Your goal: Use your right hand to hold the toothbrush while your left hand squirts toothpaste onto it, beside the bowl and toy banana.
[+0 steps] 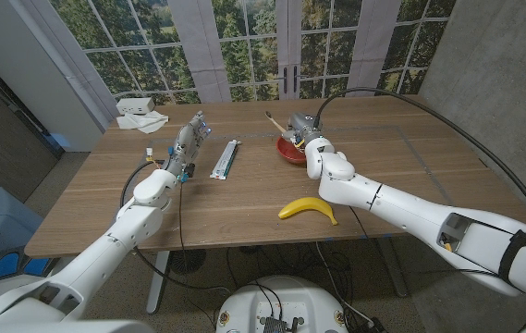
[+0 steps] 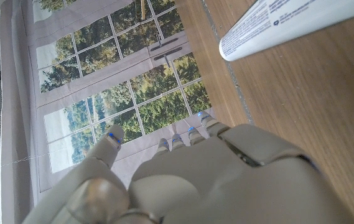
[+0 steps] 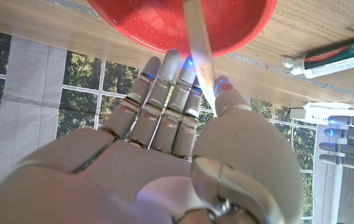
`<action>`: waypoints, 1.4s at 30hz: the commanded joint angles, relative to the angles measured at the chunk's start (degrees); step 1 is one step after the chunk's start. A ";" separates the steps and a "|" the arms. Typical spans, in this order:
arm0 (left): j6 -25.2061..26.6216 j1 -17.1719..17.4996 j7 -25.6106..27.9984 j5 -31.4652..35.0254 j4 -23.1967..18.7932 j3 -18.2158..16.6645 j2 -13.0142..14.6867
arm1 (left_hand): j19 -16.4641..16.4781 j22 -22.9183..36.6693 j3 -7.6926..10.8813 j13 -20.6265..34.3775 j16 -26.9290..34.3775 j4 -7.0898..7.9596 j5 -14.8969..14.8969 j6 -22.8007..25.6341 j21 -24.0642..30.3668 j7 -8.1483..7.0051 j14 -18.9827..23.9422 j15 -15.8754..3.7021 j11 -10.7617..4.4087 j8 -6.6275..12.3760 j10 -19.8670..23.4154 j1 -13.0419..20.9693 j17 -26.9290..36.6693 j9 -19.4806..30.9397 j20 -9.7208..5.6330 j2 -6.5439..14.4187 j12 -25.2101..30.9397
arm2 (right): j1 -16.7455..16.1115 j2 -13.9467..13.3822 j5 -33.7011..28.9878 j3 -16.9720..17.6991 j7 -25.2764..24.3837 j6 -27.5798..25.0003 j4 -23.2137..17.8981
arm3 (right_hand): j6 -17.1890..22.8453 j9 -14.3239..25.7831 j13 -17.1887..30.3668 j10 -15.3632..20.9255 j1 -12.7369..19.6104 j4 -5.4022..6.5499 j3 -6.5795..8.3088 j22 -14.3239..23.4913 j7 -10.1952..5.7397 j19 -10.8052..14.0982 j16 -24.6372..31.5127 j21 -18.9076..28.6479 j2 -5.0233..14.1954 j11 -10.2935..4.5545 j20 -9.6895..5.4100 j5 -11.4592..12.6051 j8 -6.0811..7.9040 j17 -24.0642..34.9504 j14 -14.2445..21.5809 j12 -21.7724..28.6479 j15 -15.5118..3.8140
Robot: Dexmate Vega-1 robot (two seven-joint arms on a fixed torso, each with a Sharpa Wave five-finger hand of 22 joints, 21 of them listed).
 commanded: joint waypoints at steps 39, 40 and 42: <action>40.13 2.17 23.34 10.31 -25.82 2.06 10.95 | 8.56 0.58 2.14 0.60 1.07 -10.33 -2.08 8.82 0.87 2.48 10.87 0.41 0.95 2.47 6.94 11.82 0.64 0.62 2.87 -2.12 1.52 | -6.90 -2.53 -1.96 7.52 1.00 6.38 -7.93 | 0.73 0.74 5.02 1.17 3.36 0.56 0.35 0.45 0.52 -0.80 -1.15 2.67 2.58 -1.74 -2.17 -0.28 -0.41 3.06 0.94 3.27 -6.43; 41.33 1.82 23.75 10.95 -26.32 2.49 11.21 | 8.57 0.58 2.15 0.61 1.02 -10.34 -2.07 9.17 0.84 2.50 10.85 0.43 0.97 2.57 6.92 11.99 0.65 0.63 2.96 -2.21 1.48 | -6.98 -2.48 -1.92 7.61 0.83 6.50 -7.87 | 0.71 0.74 5.08 1.11 3.34 0.60 0.37 0.45 0.52 -0.84 -1.21 2.69 2.62 -1.79 -2.17 -0.28 -0.43 3.07 0.92 3.29 -6.40; 44.06 0.97 24.63 12.31 -27.39 3.42 11.63 | 8.50 0.57 2.16 0.63 0.92 -10.37 -2.04 10.14 0.71 2.64 10.89 0.61 0.84 2.86 6.97 12.47 0.66 0.66 3.10 -2.52 1.41 | -7.05 -2.47 -1.78 7.74 0.86 6.70 -7.87 | 0.73 0.75 5.27 1.04 3.35 0.60 0.37 0.44 0.57 -0.87 -1.28 2.81 2.60 -1.72 -2.17 -0.29 -0.44 3.18 0.94 3.37 -6.39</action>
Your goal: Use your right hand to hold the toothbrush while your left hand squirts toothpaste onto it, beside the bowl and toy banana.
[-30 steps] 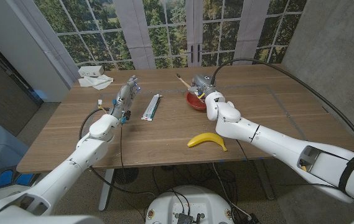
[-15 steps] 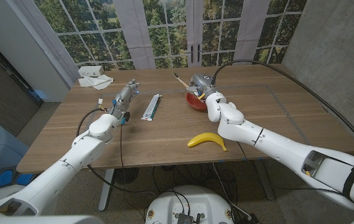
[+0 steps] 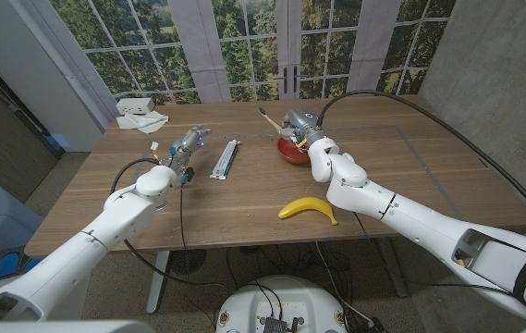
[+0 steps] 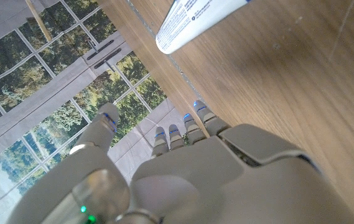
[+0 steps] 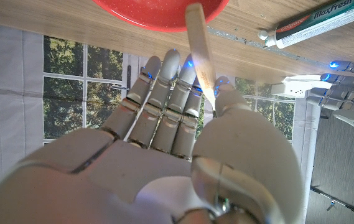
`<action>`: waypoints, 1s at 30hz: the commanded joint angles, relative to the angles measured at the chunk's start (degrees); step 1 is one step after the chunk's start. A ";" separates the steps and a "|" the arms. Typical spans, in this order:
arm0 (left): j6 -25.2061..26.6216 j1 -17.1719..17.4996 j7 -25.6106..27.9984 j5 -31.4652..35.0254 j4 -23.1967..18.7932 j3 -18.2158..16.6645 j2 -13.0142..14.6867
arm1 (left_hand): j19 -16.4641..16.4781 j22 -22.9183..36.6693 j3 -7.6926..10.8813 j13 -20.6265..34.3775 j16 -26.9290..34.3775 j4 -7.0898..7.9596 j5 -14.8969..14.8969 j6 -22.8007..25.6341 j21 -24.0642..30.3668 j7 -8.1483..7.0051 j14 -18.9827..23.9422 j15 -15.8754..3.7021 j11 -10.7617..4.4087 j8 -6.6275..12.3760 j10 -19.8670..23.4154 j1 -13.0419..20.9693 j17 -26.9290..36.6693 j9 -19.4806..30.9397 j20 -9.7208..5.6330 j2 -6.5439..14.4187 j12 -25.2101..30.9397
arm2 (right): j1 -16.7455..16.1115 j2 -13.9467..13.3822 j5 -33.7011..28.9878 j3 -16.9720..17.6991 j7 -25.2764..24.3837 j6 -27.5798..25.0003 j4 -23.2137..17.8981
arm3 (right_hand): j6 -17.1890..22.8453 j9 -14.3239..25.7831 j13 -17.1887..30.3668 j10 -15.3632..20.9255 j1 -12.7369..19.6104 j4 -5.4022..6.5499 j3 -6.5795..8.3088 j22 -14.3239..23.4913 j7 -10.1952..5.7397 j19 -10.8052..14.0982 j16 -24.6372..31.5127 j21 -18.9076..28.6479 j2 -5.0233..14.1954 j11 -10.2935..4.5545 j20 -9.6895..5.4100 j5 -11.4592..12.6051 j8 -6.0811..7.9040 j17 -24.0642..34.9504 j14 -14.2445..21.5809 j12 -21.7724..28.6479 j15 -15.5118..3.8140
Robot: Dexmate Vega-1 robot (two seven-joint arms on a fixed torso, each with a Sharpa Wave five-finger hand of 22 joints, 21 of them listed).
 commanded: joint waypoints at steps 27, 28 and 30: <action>44.23 -14.84 3.70 9.37 -13.07 12.13 1.33 | 2.71 0.27 0.37 0.57 0.71 -0.21 0.19 8.29 -0.04 1.08 5.76 -0.50 0.28 1.94 7.31 7.90 0.47 0.48 1.13 -3.35 1.55 | -3.37 -1.53 2.99 3.90 -2.48 4.76 -0.55 | 0.52 0.36 1.64 1.19 3.35 0.47 0.22 0.10 0.43 -0.76 -0.98 1.64 2.54 -1.30 -2.08 0.11 0.00 1.42 0.89 0.91 -6.28; 45.69 -15.47 3.66 9.31 -13.09 12.46 0.98 | 2.81 0.28 0.35 0.58 0.77 -0.20 0.18 8.44 -0.03 1.15 6.03 -0.58 0.26 1.96 7.38 8.07 0.48 0.49 1.16 -3.40 1.54 | -3.49 -1.63 3.02 4.02 -2.52 4.82 -0.72 | 0.49 0.36 1.68 1.13 3.29 0.52 0.20 0.09 0.43 -0.82 -1.03 1.68 2.53 -1.43 -2.08 0.11 -0.02 1.47 0.91 0.90 -6.22; 47.38 -16.63 3.15 9.46 -13.13 13.40 0.85 | 2.99 0.29 0.30 0.60 0.85 -0.18 0.18 8.59 0.00 1.19 6.50 -0.63 0.40 1.94 7.74 8.40 0.50 0.49 1.15 -3.49 1.60 | -3.64 -1.79 3.08 4.18 -2.43 4.86 -1.08 | 0.54 0.37 1.68 1.19 3.34 0.49 0.23 0.08 0.45 -0.83 -1.10 1.81 2.52 -1.28 -2.09 0.11 -0.03 1.59 0.94 0.91 -6.25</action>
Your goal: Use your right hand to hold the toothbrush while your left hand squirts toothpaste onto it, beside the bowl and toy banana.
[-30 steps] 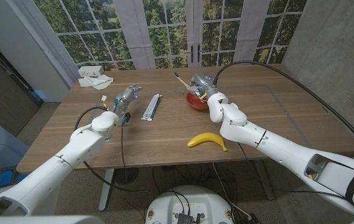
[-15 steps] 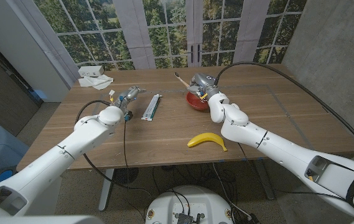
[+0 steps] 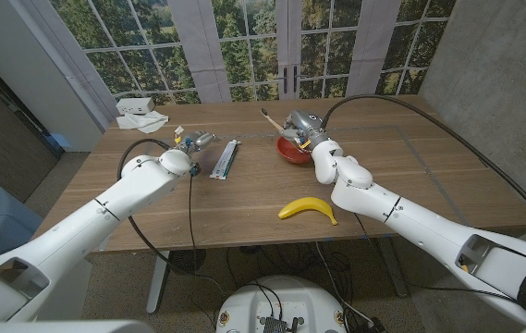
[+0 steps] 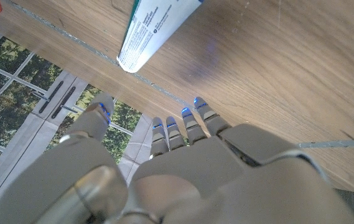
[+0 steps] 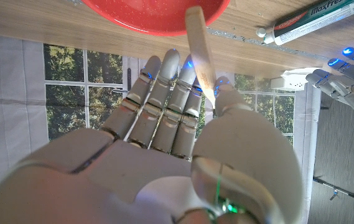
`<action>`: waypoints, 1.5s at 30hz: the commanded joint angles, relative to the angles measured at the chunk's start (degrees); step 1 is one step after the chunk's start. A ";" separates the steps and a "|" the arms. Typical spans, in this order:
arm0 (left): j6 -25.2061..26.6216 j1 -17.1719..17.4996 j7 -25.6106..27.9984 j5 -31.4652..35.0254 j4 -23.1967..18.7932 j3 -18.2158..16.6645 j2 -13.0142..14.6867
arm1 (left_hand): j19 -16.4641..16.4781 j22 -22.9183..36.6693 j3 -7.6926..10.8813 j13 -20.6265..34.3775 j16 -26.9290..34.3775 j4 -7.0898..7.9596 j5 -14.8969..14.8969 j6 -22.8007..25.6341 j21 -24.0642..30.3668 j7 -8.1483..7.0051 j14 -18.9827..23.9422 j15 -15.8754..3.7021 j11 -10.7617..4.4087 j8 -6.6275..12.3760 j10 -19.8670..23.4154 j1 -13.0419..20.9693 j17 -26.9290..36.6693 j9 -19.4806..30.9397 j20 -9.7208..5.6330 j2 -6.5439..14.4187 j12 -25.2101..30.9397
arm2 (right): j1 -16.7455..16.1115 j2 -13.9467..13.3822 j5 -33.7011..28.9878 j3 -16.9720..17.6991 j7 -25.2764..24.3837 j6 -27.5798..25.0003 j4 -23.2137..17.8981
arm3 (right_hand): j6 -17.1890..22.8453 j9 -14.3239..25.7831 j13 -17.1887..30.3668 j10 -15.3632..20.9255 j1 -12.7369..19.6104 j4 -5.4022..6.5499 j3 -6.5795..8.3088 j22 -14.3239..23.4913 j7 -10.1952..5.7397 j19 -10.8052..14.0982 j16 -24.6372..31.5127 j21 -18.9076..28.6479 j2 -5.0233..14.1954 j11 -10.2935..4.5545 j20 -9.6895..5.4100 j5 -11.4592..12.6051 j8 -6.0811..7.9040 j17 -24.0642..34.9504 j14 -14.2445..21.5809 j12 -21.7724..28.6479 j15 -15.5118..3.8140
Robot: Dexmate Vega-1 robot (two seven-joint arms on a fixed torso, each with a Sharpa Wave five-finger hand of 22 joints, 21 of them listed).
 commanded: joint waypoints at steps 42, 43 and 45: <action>30.57 -28.17 -9.13 7.19 9.04 28.16 -7.59 | 3.31 0.47 -1.13 0.33 0.60 0.51 0.03 2.97 0.68 1.50 4.75 -0.93 0.74 0.02 2.91 4.39 0.48 0.23 -0.12 -0.44 0.30 | -4.65 -3.25 3.07 4.88 -1.33 7.14 -4.02 | 0.36 0.26 0.33 1.16 3.33 0.39 0.25 -0.14 0.11 -1.04 -1.60 2.33 2.46 -1.43 -2.57 0.38 -0.06 1.89 0.85 0.27 -6.10; 30.43 -28.61 -9.40 7.41 9.34 28.87 -7.68 | 3.43 0.47 -1.18 0.33 0.65 0.53 0.03 3.04 0.70 1.44 4.98 -0.93 0.61 -0.01 3.12 4.47 0.48 0.23 -0.10 -0.42 0.34 | -4.68 -3.28 3.06 4.92 -1.34 7.18 -4.06 | 0.34 0.26 0.32 1.21 3.38 0.32 0.25 -0.15 0.11 -1.06 -1.60 2.39 2.40 -1.42 -2.56 0.38 -0.08 1.96 0.88 0.27 -6.17; 30.77 -29.15 -9.60 7.58 10.27 29.48 -8.42 | 3.85 0.47 -1.27 0.34 0.68 0.56 0.02 3.19 0.83 1.38 5.22 -0.93 0.53 -0.05 3.49 4.60 0.49 0.24 -0.15 -0.37 0.42 | -4.75 -3.41 3.37 5.12 -1.18 7.49 -4.11 | 0.38 0.26 0.42 1.13 3.35 0.36 0.26 -0.16 0.11 -1.11 -1.71 2.49 2.42 -1.47 -2.60 0.38 -0.08 2.03 0.87 0.29 -6.13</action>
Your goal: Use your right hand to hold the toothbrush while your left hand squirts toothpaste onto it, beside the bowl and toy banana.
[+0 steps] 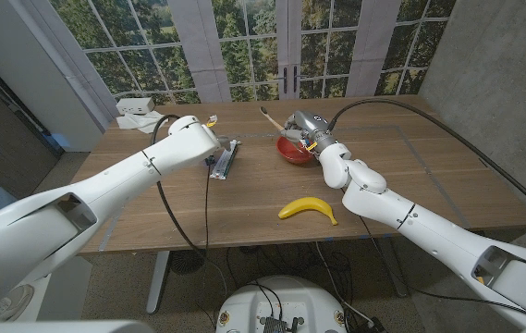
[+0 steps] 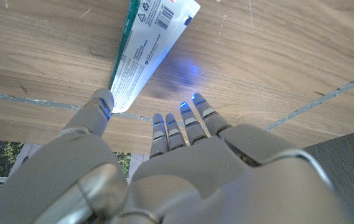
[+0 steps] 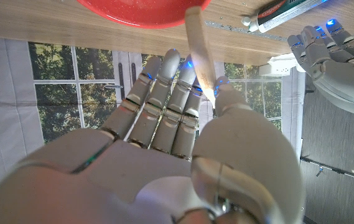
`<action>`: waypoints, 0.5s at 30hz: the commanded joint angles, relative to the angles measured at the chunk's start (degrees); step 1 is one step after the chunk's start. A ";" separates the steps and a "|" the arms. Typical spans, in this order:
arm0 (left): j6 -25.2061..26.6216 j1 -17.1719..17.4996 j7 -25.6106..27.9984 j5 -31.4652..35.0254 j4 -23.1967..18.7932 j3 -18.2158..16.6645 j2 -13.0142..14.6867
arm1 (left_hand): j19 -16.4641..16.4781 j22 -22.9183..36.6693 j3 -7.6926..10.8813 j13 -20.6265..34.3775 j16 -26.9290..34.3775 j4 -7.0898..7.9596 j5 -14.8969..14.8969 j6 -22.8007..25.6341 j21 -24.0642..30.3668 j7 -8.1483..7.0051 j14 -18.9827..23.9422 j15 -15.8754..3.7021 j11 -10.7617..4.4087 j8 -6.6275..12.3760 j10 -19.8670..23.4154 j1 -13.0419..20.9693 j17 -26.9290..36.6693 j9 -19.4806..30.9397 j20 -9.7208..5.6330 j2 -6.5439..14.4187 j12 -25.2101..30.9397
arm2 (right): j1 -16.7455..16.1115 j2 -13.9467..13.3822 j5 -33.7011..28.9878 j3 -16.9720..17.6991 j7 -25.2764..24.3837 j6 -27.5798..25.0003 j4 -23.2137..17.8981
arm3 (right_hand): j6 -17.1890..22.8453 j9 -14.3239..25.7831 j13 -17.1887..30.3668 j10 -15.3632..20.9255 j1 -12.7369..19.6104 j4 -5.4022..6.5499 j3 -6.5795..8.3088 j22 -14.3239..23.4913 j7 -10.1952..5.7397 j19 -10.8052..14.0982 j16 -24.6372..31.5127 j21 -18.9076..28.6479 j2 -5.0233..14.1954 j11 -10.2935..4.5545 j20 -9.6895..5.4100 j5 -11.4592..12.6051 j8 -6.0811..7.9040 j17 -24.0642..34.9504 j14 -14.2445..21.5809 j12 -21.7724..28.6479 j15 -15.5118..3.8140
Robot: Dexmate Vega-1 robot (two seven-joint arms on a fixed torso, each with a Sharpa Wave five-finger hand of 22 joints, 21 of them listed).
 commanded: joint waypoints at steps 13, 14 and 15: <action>4.40 -10.14 -2.07 2.47 7.47 14.37 -5.07 | 2.96 0.24 -1.27 0.10 0.42 0.18 -0.05 3.28 0.72 0.40 2.91 -1.47 -0.28 0.03 4.48 1.78 0.25 0.26 -0.10 0.29 0.94 | -1.30 -1.54 2.52 2.17 -0.86 5.29 1.12 | 0.49 0.31 0.14 1.25 2.95 0.35 0.21 -0.12 -0.03 -0.47 -0.94 1.31 2.65 -1.40 -2.71 0.33 0.24 0.83 0.70 0.28 -6.04; 4.40 -11.07 -1.34 1.27 7.63 15.57 -4.98 | 2.97 0.24 -1.31 0.10 0.38 0.17 -0.05 3.35 0.71 0.41 2.87 -1.49 -0.28 0.03 4.51 1.82 0.25 0.26 -0.10 0.28 0.92 | -1.34 -1.56 2.61 2.25 -0.95 5.56 1.25 | 0.53 0.31 0.05 1.33 2.92 0.38 0.22 -0.12 0.02 -0.49 -0.99 1.36 2.68 -1.37 -2.70 0.33 0.25 0.85 0.72 0.25 -6.01; 4.40 -12.14 -0.07 -0.59 7.89 16.87 -4.93 | 2.99 0.24 -1.33 0.10 0.35 0.17 -0.05 3.33 0.70 0.40 2.83 -1.51 -0.25 0.00 4.50 1.84 0.25 0.27 -0.14 0.28 0.90 | -1.35 -1.59 2.72 2.33 -0.97 5.83 1.38 | 0.47 0.31 0.11 1.21 2.92 0.38 0.22 -0.13 0.01 -0.53 -1.01 1.40 2.67 -1.39 -2.70 0.33 0.22 0.90 0.74 0.23 -6.03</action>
